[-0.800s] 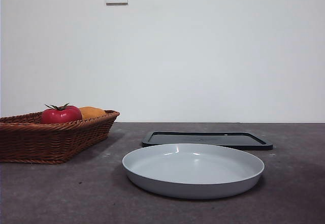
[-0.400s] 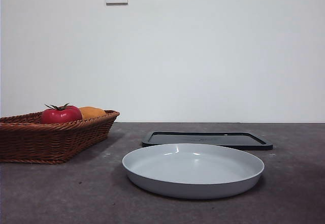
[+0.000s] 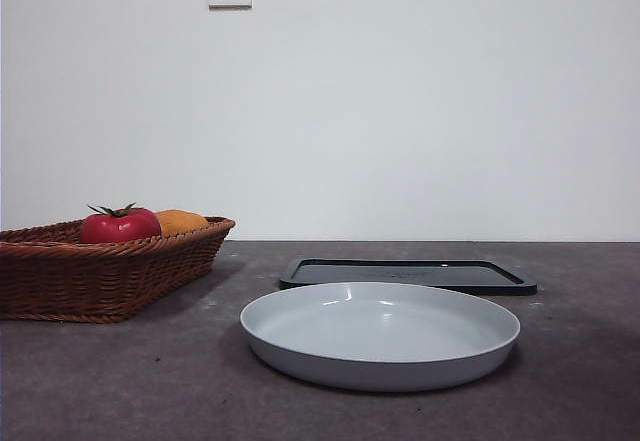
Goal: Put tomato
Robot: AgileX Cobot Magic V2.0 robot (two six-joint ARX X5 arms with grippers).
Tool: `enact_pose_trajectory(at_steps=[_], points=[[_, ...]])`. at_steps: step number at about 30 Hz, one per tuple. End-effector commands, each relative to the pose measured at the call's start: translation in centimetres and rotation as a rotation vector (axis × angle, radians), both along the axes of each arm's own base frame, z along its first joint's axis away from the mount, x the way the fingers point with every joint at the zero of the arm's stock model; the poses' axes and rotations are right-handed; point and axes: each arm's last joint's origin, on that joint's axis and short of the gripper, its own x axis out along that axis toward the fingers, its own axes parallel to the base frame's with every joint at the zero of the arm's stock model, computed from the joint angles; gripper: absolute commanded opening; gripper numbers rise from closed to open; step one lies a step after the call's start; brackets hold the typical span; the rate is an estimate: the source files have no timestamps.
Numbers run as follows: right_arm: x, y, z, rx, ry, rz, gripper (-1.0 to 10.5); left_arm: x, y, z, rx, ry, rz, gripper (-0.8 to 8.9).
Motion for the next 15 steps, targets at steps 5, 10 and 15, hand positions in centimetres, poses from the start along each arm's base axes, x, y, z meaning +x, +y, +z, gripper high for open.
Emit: enact_pose_trajectory(at_steps=[5, 10, 15], points=[[-0.3, 0.0, 1.9, 0.107, -0.057, -0.004, 0.1, -0.3, 0.0, 2.3, -0.083, -0.098, 0.007, 0.16], [-0.6, 0.1, 4.7, 0.215, -0.086, 0.026, 0.1, -0.7, 0.0, 5.1, -0.139, -0.139, 0.010, 0.16], [-0.4, 0.4, 7.8, 0.262, -0.056, 0.103, 0.1, -0.6, 0.0, 8.3, -0.147, -0.121, 0.010, 0.16]])
